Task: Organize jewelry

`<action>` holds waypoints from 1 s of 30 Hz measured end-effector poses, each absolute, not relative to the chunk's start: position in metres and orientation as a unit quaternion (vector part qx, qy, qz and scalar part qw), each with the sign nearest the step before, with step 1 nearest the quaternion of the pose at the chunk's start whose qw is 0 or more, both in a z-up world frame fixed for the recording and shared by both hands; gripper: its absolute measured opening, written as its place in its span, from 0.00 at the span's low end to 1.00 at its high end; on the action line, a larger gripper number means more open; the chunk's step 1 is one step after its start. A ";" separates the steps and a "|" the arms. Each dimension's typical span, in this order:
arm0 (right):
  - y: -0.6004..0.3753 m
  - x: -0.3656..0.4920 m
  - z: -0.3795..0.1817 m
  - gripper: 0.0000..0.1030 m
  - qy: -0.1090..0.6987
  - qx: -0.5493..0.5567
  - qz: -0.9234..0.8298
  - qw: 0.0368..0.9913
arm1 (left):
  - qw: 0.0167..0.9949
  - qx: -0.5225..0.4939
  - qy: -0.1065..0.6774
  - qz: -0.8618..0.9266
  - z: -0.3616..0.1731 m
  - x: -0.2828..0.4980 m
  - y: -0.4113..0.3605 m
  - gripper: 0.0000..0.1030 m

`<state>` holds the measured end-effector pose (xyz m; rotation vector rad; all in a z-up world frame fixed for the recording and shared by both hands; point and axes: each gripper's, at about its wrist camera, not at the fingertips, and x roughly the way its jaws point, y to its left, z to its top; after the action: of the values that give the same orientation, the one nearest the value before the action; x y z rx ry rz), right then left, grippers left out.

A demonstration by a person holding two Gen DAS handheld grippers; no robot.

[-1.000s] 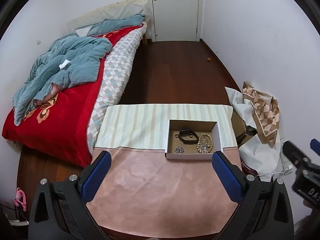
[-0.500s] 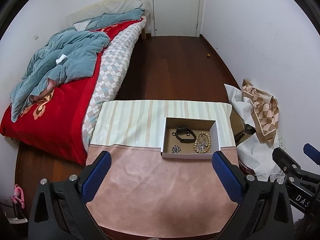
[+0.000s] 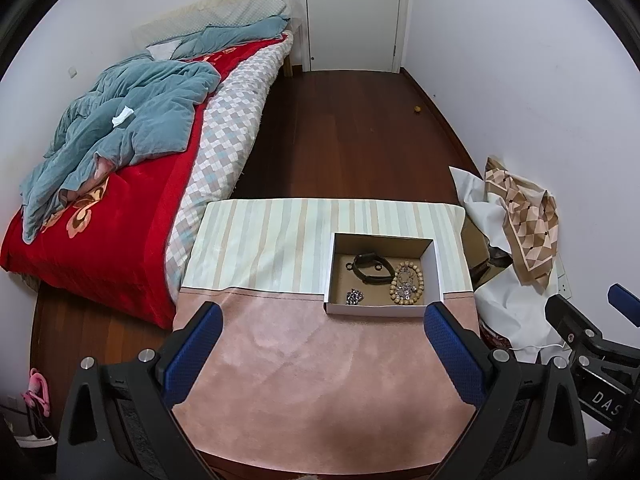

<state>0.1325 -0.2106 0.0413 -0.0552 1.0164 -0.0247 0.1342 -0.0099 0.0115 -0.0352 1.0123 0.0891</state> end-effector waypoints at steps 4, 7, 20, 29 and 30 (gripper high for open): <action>-0.211 0.132 0.042 1.00 0.487 -0.030 -0.011 0.873 | 0.874 -0.014 0.483 0.047 0.012 0.134 -0.009 1.00; -0.210 0.132 0.043 1.00 0.487 -0.033 -0.009 0.872 | 0.875 -0.013 0.482 0.048 0.013 0.133 -0.008 1.00; -0.206 0.132 0.042 1.00 0.490 -0.040 -0.004 0.871 | 0.875 -0.012 0.482 0.046 0.011 0.128 -0.006 1.00; -0.206 0.131 0.043 1.00 0.490 -0.039 -0.003 0.871 | 0.877 -0.011 0.478 0.049 0.012 0.125 -0.004 1.00; -0.206 0.131 0.043 1.00 0.490 -0.039 -0.003 0.871 | 0.876 -0.012 0.479 0.049 0.011 0.125 -0.004 1.00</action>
<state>0.1311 -0.2061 0.0430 -0.0813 1.0238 -0.0070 0.1249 -0.0036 0.0113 -0.0245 0.9990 0.1027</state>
